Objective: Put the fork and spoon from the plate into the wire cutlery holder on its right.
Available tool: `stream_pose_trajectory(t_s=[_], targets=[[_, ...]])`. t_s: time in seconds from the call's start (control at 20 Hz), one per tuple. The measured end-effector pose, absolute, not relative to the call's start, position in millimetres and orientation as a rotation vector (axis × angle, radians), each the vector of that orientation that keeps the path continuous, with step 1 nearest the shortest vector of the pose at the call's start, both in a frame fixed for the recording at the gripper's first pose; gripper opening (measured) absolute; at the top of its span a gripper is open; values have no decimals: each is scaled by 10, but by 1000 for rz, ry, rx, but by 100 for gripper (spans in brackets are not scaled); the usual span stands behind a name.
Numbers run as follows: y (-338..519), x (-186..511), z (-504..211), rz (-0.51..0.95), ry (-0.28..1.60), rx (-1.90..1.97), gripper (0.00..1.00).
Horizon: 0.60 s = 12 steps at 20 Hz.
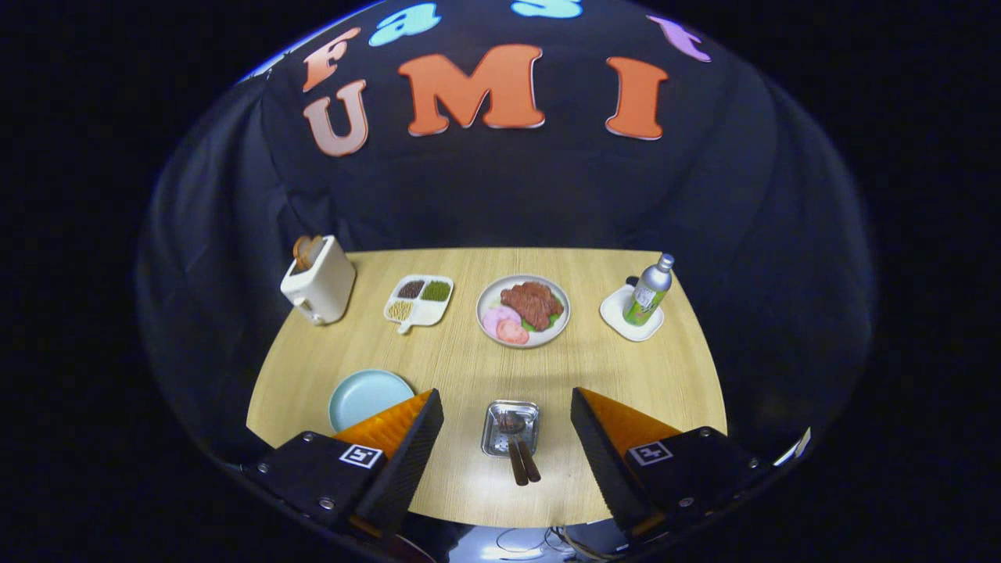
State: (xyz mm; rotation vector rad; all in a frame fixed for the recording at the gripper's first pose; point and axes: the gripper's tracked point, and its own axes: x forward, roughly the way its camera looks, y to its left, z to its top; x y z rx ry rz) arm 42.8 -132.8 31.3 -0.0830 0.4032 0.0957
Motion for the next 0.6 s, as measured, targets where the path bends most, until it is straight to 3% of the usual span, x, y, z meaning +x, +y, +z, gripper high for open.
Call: stream_pose_trajectory(t_s=[0.25, 0.6], targets=[[-1614, 163, 701, 38, 129, -91, 98], [-1794, -132, 702, -19, -47, 25, 98]])
